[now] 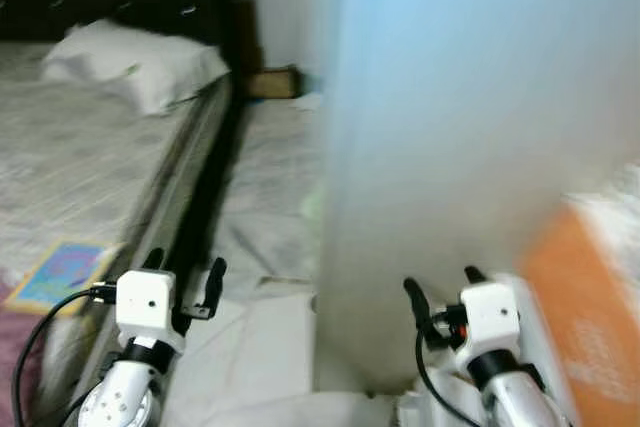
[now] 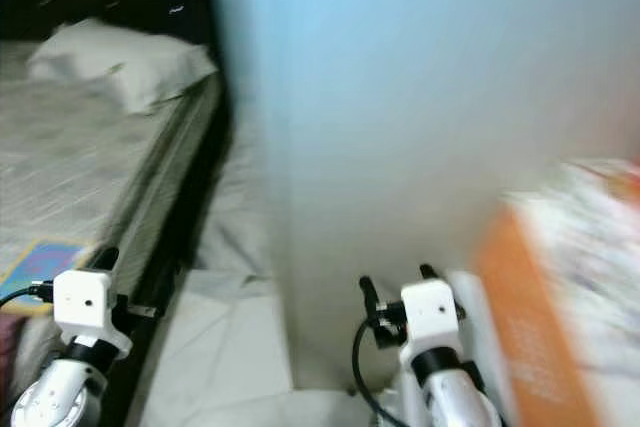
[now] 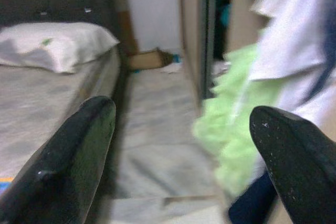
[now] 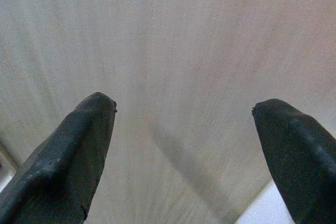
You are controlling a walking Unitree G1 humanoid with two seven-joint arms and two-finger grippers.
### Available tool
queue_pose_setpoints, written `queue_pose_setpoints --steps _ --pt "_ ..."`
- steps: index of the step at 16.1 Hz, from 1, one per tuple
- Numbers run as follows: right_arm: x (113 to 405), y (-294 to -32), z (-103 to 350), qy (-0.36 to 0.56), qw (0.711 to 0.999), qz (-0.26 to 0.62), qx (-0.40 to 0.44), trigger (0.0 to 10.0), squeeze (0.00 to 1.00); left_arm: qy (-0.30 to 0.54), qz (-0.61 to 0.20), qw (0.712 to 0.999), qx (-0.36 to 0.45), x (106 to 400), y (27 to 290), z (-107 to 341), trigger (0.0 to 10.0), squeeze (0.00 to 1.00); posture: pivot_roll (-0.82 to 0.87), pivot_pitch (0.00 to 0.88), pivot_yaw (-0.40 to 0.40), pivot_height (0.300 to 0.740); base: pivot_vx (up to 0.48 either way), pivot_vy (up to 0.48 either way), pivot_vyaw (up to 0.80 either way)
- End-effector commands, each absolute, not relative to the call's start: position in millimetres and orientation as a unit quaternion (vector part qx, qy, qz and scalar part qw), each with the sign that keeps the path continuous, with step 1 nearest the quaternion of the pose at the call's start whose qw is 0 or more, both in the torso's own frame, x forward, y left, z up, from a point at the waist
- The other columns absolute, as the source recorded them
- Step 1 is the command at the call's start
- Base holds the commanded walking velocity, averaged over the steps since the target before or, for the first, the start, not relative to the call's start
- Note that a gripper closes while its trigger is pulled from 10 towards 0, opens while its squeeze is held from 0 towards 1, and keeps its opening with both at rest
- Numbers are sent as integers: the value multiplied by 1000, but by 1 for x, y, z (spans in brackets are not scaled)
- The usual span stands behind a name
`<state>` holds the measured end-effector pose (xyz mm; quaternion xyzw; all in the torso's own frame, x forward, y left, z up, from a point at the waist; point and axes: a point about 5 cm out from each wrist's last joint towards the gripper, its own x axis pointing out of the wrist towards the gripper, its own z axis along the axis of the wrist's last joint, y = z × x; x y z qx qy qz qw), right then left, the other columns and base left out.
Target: Clean up the room
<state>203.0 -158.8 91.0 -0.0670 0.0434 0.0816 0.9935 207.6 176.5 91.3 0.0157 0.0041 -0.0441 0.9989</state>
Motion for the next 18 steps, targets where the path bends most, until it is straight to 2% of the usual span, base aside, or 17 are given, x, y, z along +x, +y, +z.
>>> queue_pose_setpoints --steps 1,5,12,18 --pt "199 -172 86 63 991 73 -88 10000 0 15 -36 999 16 207 178 89 10000 0 11 107 28 740 0 0 0" --pt "199 -172 84 66 991 73 -88 10000 0 19 -35 999 9 208 178 88 10000 0 12 106 27 740 0 0 0" --pt "199 -175 76 72 991 74 -89 10000 0 19 -41 999 12 208 176 88 10000 0 9 104 28 740 0 454 0" --pt "199 -173 76 70 991 76 -89 10000 0 16 -56 998 9 207 175 89 10000 0 14 94 30 740 0 0 0"
